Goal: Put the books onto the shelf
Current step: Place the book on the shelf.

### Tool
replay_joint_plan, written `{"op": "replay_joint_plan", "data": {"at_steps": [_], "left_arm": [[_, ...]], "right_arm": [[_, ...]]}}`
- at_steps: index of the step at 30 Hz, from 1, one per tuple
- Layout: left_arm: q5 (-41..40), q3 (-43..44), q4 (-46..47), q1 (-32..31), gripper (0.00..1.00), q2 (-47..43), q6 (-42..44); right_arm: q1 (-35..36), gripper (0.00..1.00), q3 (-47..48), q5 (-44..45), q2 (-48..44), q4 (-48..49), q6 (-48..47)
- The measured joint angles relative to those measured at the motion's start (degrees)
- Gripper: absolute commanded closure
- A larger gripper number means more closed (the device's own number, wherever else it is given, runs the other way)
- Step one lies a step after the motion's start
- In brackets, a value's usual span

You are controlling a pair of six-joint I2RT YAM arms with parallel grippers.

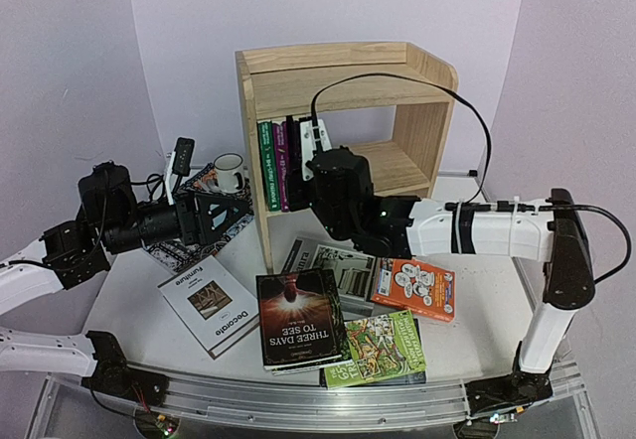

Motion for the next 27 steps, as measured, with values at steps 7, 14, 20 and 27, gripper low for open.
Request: {"op": "replay_joint_plan", "data": {"at_steps": [7, 14, 20, 27], "left_arm": [[0.02, -0.04, 0.00, 0.00, 0.05, 0.00, -0.03], [0.00, -0.28, 0.00, 0.00, 0.06, 0.00, -0.05], [0.02, -0.28, 0.02, 0.00, 0.05, 0.00, -0.05], [0.04, -0.28, 0.02, 0.00, 0.05, 0.06, -0.05]], "right_arm": [[0.96, 0.66, -0.46, -0.17, -3.16, 0.45, 0.00], [1.35, 0.62, -2.47, -1.17, -4.79, 0.61, 0.29], [1.49, 0.59, -4.69, -3.26, -5.90, -0.94, 1.49], [1.61, 0.58, -7.12, -4.58, -9.27, -3.13, 3.24]]}}
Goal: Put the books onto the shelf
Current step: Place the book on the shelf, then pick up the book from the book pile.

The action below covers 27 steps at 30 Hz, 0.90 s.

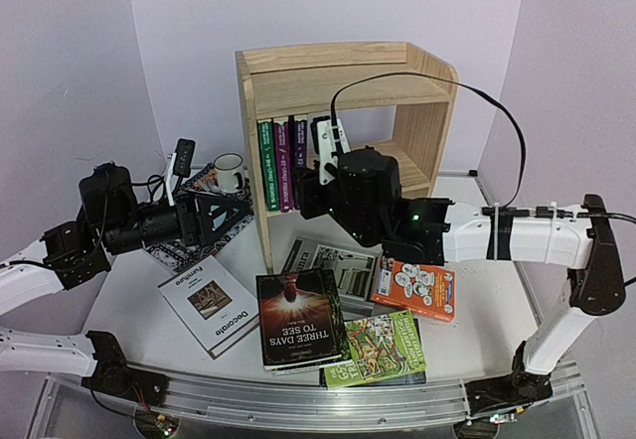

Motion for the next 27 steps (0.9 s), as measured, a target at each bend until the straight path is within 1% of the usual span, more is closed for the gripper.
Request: {"op": "replay_joint_plan", "data": {"at_steps": [10, 15, 17, 20, 24, 27], "left_arm": [[0.36, 0.00, 0.01, 0.00, 0.05, 1.14, -0.01], [0.42, -0.02, 0.67, 0.00, 0.05, 1.35, -0.37], [0.39, -0.34, 1.15, 0.00, 0.05, 1.21, -0.51], [0.37, -1.61, 1.52, 0.00, 0.05, 0.57, -1.01], [0.55, -3.86, 1.56, 0.00, 0.06, -0.12, -1.83], [1.19, -6.29, 1.76, 0.00, 0.06, -0.23, -3.21]], "right_arm": [[0.00, 0.57, -4.04, -0.38, -3.56, -2.16, 1.70], [0.01, 0.46, -5.88, -0.88, -4.96, -4.96, 2.29], [0.02, 0.41, -8.23, -1.29, -6.80, -6.52, 2.29], [0.10, 0.34, -15.10, -1.77, -12.46, -10.46, 2.08], [0.13, 0.22, -23.15, -3.39, -21.06, -18.18, 2.78], [0.11, 0.09, -26.98, -5.42, -26.88, -24.10, 5.37]]}}
